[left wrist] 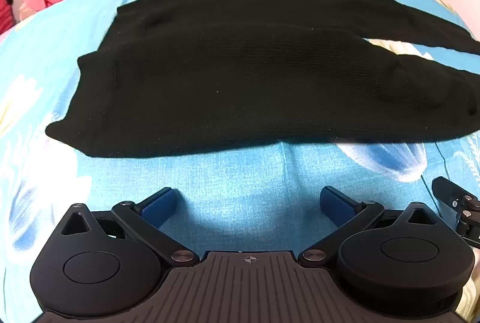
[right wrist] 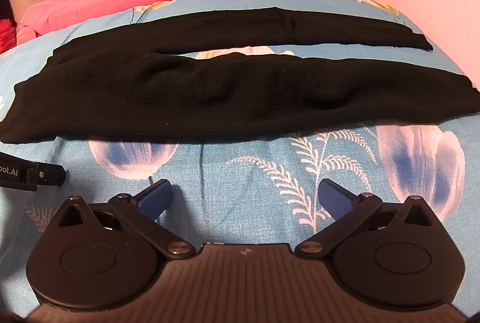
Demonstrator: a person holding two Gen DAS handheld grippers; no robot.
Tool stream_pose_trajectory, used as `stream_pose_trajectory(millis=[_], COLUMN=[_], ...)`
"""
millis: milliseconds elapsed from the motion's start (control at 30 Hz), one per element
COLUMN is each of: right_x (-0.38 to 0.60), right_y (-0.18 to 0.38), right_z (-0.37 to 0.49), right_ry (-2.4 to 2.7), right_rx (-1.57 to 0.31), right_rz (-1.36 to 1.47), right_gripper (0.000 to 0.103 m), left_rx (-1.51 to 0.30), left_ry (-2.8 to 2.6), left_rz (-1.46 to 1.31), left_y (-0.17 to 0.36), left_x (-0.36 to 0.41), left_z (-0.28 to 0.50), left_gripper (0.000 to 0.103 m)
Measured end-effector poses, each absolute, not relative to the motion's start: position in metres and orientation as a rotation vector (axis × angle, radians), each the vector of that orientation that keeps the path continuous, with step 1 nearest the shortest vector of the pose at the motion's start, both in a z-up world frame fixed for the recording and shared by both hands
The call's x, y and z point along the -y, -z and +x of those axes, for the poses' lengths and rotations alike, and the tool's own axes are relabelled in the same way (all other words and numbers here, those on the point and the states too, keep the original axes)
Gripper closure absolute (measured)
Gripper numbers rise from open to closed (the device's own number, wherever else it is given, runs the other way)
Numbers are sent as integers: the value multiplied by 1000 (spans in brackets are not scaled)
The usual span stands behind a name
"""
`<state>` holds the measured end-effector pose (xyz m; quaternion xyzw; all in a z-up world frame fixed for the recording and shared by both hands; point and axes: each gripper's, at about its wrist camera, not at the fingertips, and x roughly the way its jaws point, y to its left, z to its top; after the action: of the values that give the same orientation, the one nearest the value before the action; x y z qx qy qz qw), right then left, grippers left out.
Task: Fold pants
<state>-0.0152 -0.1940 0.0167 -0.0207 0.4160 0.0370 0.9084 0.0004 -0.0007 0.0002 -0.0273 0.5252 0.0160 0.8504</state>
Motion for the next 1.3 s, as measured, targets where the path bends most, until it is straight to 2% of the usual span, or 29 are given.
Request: stream_pose_trajectory(millis=[1300], right_x=[192], right_y=[-17], right_z=[-18], right_ry=[-72], right_rx=[-842], right_rz=[-49], right_gripper=[0], left_rx=[-1090], left_ry=[-37], left_rz=[-52], left_y=[-3], left_x=[0], left_z=[-1], left_gripper=[0])
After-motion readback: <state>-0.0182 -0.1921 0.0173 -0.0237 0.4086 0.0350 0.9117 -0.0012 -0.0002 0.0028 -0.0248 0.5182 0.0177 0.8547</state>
